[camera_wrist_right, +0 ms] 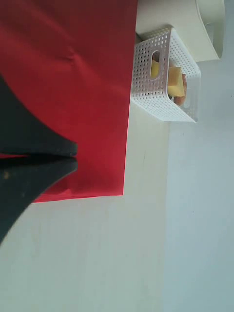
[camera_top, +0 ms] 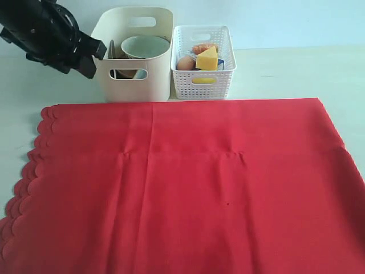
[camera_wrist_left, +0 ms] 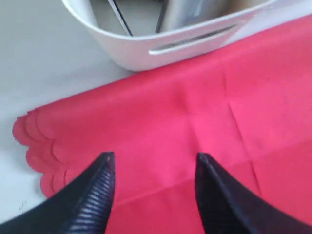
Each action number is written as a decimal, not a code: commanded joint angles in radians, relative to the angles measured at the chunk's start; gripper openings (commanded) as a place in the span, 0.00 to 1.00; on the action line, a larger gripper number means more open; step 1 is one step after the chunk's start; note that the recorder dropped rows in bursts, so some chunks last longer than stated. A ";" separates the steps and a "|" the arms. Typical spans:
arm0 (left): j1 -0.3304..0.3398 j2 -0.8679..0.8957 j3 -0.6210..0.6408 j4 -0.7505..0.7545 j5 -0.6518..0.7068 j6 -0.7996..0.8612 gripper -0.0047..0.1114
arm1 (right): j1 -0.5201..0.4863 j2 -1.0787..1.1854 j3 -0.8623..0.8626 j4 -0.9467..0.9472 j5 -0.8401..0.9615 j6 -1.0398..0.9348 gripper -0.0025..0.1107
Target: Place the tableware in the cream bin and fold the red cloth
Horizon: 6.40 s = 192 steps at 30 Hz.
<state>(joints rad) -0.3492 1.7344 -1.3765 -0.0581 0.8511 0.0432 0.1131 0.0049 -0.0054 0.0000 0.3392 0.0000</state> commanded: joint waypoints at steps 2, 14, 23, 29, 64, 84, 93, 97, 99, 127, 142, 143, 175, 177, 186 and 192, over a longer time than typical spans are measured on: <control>0.001 -0.060 0.096 -0.004 0.026 0.004 0.47 | -0.005 -0.005 0.005 0.000 -0.013 0.000 0.02; 0.001 -0.228 0.370 -0.004 0.016 0.004 0.47 | -0.005 -0.005 0.005 0.000 -0.013 0.000 0.02; 0.001 -0.333 0.548 -0.004 0.010 -0.015 0.49 | -0.005 -0.005 0.005 0.000 -0.013 0.000 0.02; 0.003 -0.343 0.626 -0.004 -0.007 -0.022 0.62 | -0.005 -0.005 0.005 0.000 -0.013 0.000 0.02; 0.388 0.025 0.471 -0.374 -0.106 0.317 0.64 | -0.005 -0.005 0.005 0.000 -0.013 0.000 0.02; 0.388 0.168 0.422 -0.376 -0.103 0.330 0.64 | -0.005 -0.005 0.005 0.000 -0.013 0.000 0.02; 0.388 0.178 0.422 -0.463 -0.045 0.409 0.64 | -0.005 -0.005 0.005 0.000 -0.013 0.000 0.02; 0.388 0.178 0.422 -0.506 -0.013 0.459 0.64 | -0.005 -0.005 0.005 0.000 -0.013 0.000 0.02; 0.388 0.178 0.422 -0.522 0.005 0.482 0.64 | -0.005 -0.005 0.005 0.000 -0.013 0.000 0.02; 0.382 0.244 0.422 -0.719 0.143 0.696 0.30 | -0.005 -0.005 0.005 0.000 -0.013 0.000 0.02; 0.388 0.034 0.421 -0.572 0.130 0.546 0.04 | -0.005 -0.005 0.005 0.000 -0.013 0.000 0.02; 0.388 0.009 0.419 -0.543 0.138 0.520 0.04 | -0.005 -0.005 0.005 0.000 -0.013 0.000 0.02; 0.400 -0.206 0.385 -0.652 0.267 0.575 0.04 | -0.005 -0.005 -0.072 0.000 0.003 0.000 0.02; 0.400 -0.206 0.389 -0.617 0.265 0.553 0.04 | -0.005 -0.005 -0.072 0.000 0.003 0.000 0.02; 0.400 -0.184 0.454 -0.351 0.132 0.337 0.04 | -0.005 0.003 -0.115 0.000 0.029 0.000 0.02; 0.400 -0.097 0.479 -0.254 0.099 0.241 0.04 | -0.005 0.017 -0.215 0.000 0.029 0.000 0.02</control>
<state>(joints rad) 0.0477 1.6022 -0.9125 -0.3543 0.9789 0.3348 0.1131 0.0159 -0.1785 0.0000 0.3691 0.0000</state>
